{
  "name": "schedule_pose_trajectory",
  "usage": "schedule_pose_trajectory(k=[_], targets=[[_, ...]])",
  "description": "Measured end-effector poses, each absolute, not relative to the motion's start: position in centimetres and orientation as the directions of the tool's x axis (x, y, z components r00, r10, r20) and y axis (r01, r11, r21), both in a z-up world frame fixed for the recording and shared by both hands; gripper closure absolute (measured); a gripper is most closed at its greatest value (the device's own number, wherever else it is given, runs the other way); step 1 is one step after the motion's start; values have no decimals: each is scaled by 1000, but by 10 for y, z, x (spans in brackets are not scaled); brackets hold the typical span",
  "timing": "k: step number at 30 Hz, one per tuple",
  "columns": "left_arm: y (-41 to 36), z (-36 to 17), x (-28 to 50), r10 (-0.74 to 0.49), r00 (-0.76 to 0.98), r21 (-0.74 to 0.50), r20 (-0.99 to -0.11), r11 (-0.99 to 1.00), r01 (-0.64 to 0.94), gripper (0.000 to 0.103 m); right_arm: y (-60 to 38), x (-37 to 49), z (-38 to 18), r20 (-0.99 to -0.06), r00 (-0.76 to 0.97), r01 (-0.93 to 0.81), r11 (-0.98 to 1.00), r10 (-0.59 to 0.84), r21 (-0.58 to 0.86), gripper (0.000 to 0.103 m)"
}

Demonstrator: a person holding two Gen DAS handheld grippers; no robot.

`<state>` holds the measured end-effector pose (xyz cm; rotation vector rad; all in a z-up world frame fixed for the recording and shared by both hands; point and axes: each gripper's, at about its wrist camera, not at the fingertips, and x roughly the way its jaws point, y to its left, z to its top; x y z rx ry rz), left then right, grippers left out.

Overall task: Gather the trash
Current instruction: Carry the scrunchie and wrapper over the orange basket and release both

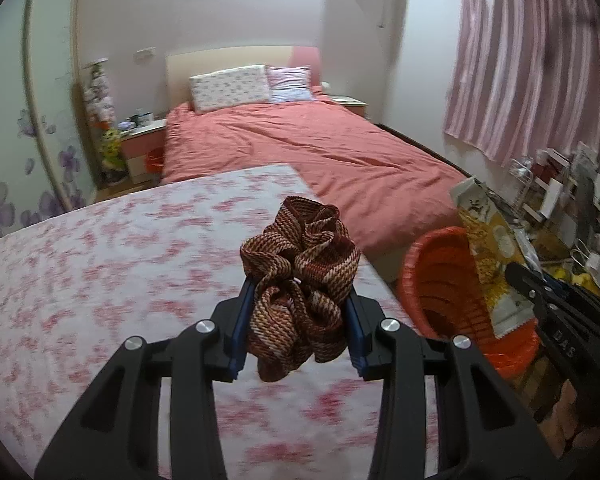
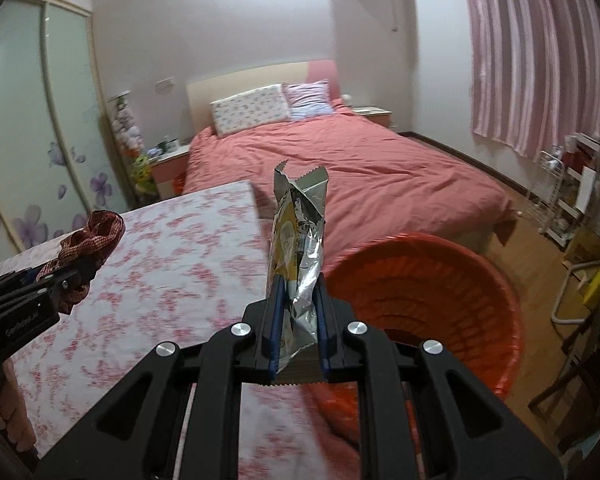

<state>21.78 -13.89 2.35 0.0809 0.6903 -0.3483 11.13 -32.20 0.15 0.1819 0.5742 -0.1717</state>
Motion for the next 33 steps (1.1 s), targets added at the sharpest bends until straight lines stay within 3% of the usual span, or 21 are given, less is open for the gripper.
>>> schedule_pose_trajectory(k=[19,25,33], targets=[[-274,-16,216,-479,544,-131,-688,821,556,61,-410,107,-27,-588,798,346,901,-136,262,88],[-296,-37,228,-472,504,-137,-723,814,565,47,-429,114,-41,-610,784,364,879,-111,308,86],[-292,-50,233,-434,514,-110,-740,832,544,39,-433,101,-48,-621,773,391,867,-129,308,56]])
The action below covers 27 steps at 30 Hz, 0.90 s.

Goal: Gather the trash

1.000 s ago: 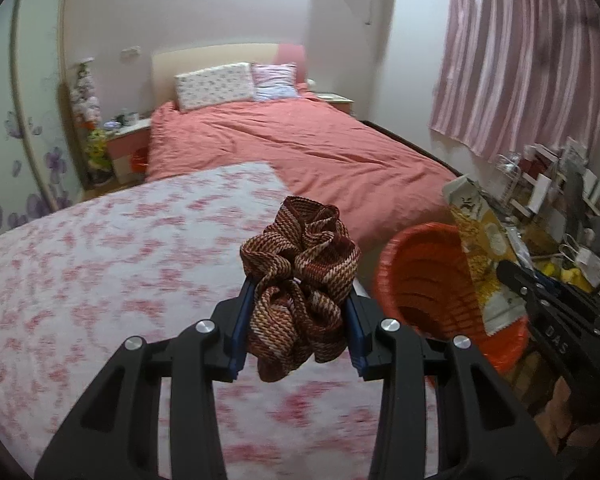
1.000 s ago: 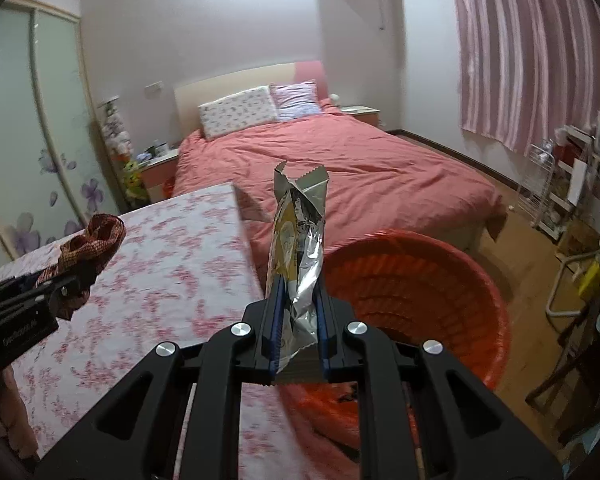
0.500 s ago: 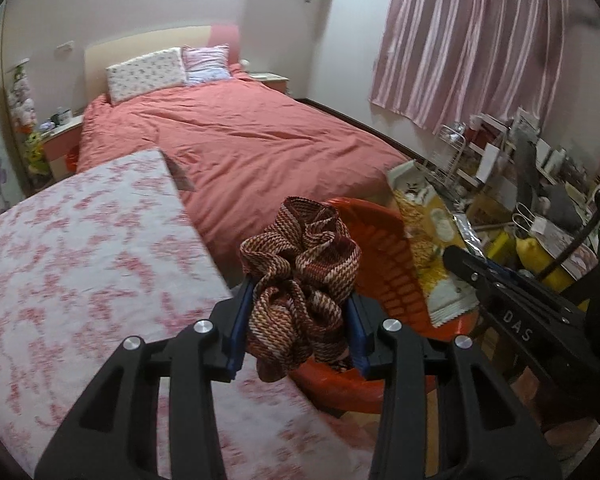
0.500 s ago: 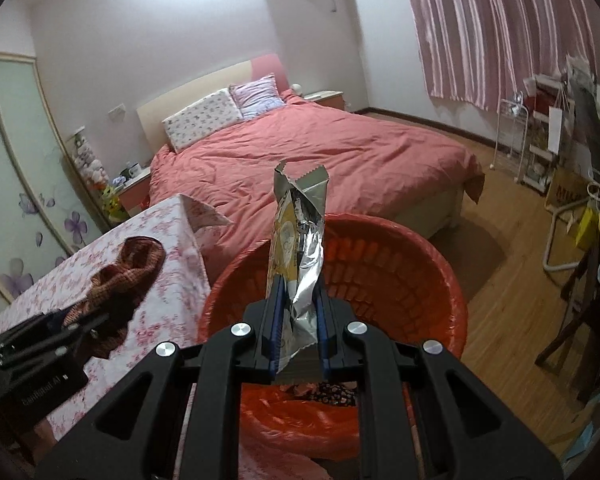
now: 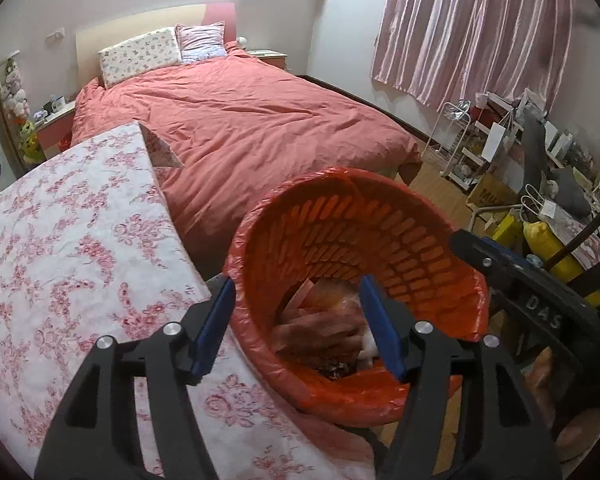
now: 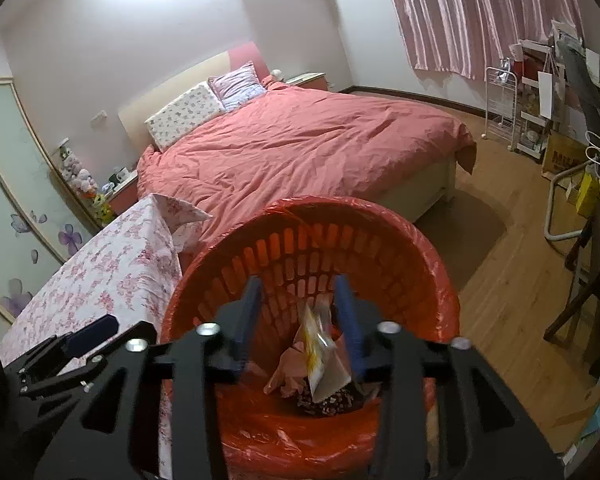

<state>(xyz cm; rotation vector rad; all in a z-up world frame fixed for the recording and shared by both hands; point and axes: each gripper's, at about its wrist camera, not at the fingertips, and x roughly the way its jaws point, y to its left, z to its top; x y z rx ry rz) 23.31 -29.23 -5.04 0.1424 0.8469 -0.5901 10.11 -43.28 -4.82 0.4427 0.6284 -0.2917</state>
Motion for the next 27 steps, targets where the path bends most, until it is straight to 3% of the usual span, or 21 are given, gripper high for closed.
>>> schedule_pose_trajectory(k=[4,8,14,19,27], targets=[[-276,-45,227,-419,542,-88,-728,842,533,36,-430,91,-38,-600,784,398,871,-159,288,41],[-248,-33,207,-400,594,-51,-698,855,516,28,-421,73,-22,-546,810,404,879,-215,254,21],[-196,-10,171,-370,685,-15,-628,885,465,11,-383,39,0,-468,827,432,885,-310,176,4],[-146,6,134,-327,756,-8,-568,920,392,4,-345,22,11,-439,828,423,902,-348,83,3],[-85,17,78,-235,839,39,-490,956,291,4,-290,-8,18,-354,849,422,906,-393,6,3]])
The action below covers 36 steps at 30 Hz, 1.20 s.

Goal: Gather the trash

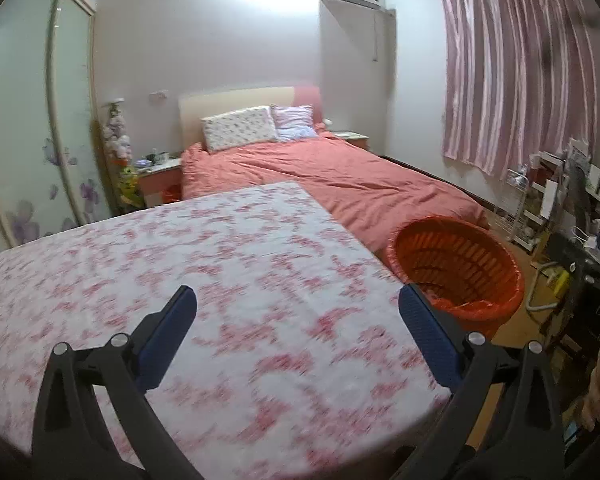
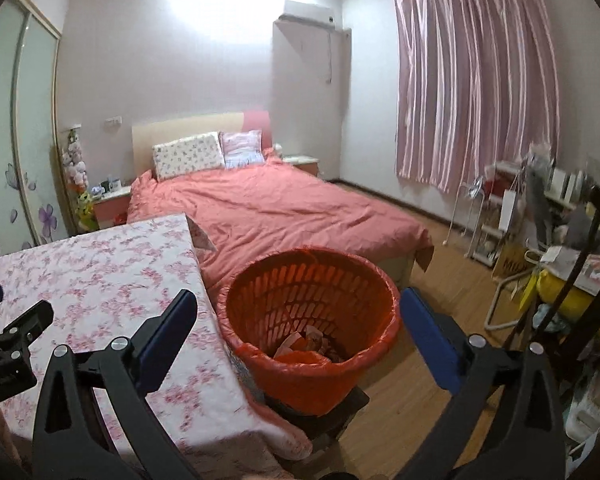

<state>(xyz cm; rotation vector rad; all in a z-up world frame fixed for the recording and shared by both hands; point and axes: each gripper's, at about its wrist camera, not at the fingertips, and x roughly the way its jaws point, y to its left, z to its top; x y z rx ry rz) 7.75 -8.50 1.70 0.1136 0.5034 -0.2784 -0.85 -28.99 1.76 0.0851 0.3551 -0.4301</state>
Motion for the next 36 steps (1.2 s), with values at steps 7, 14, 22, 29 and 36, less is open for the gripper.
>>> schedule_pose_trajectory(k=[7,14,22,29,36], targets=[[-49,15,43,-143,877,38,-458,983,181,4,-260,-24,18,-345,847,429,903,-404,-5,3],[-29,11,26,-82,883,26,-462,994,106,4,-241,-29,8,-403,818,441,897,-411,-20,3],[-19,3,17,-40,865,1,-500,999,47,4,-228,-39,2,-426,778,490,870,-461,-46,3],[-17,-1,10,-16,855,12,-518,1000,26,4,-227,-45,-2,-453,735,536,842,-504,-65,3],[-19,-1,3,-13,857,22,-515,999,28,4,-225,-48,-4,-485,728,528,847,-485,-56,3]])
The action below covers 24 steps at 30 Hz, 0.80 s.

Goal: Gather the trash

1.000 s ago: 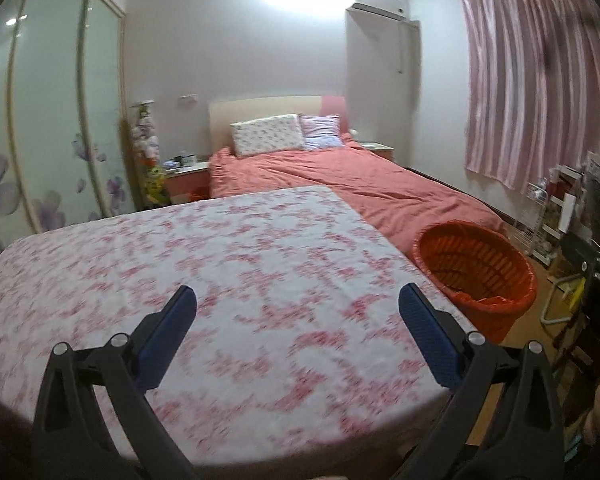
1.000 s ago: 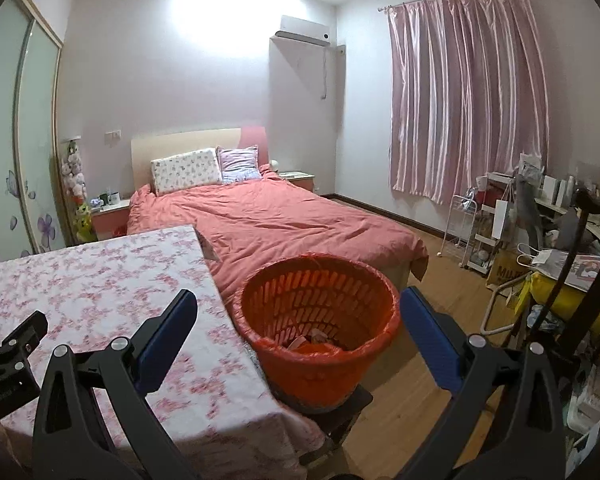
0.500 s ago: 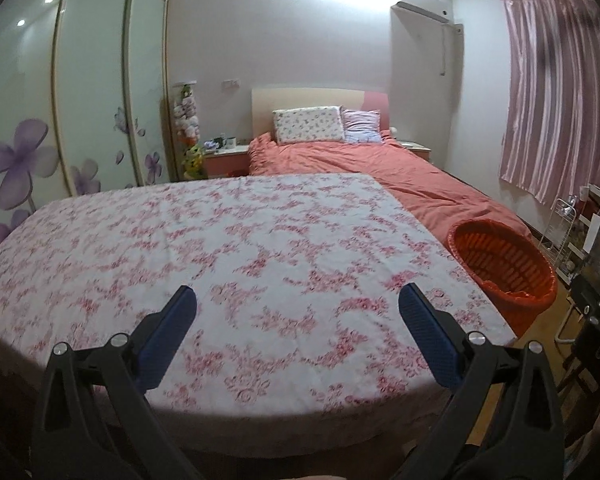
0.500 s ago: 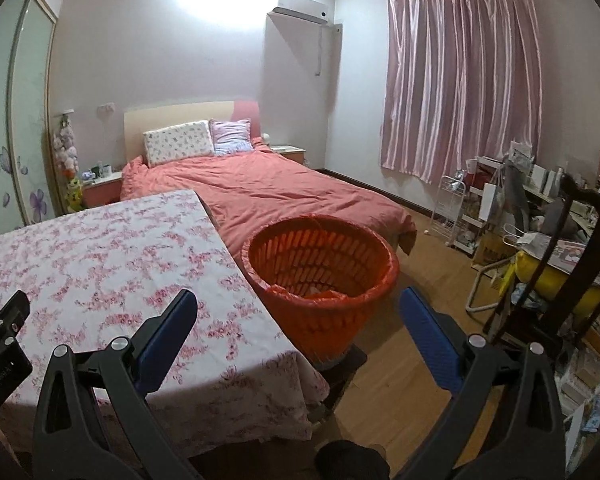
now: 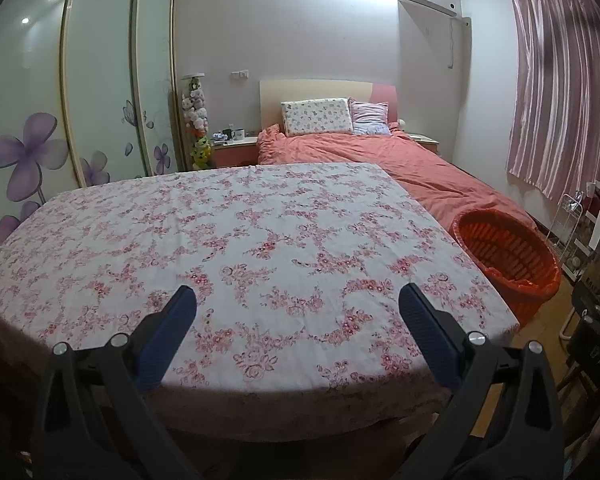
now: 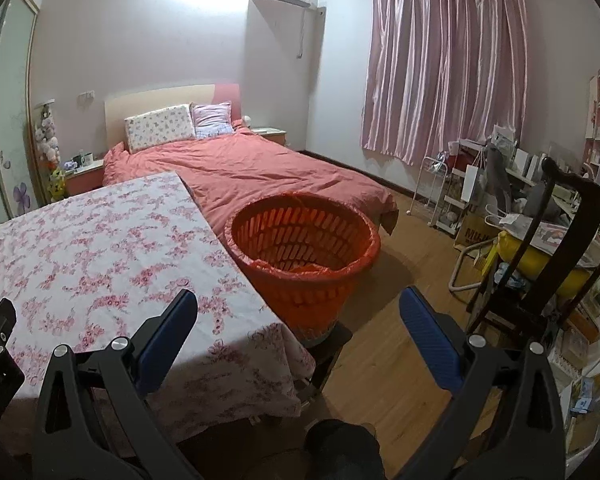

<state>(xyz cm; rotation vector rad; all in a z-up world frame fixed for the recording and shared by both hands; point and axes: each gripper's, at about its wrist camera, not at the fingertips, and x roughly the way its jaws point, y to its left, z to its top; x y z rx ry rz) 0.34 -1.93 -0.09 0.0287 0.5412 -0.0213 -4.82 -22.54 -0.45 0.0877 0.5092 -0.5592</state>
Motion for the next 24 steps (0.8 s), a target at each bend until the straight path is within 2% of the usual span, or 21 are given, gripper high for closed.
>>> schedule_pose_trajectory(k=[24], targets=[[-13,6,-10,-17,858,-14,-513,1000,11,4,-218,-56,2,-502,740,503,864,-447,-26,4]])
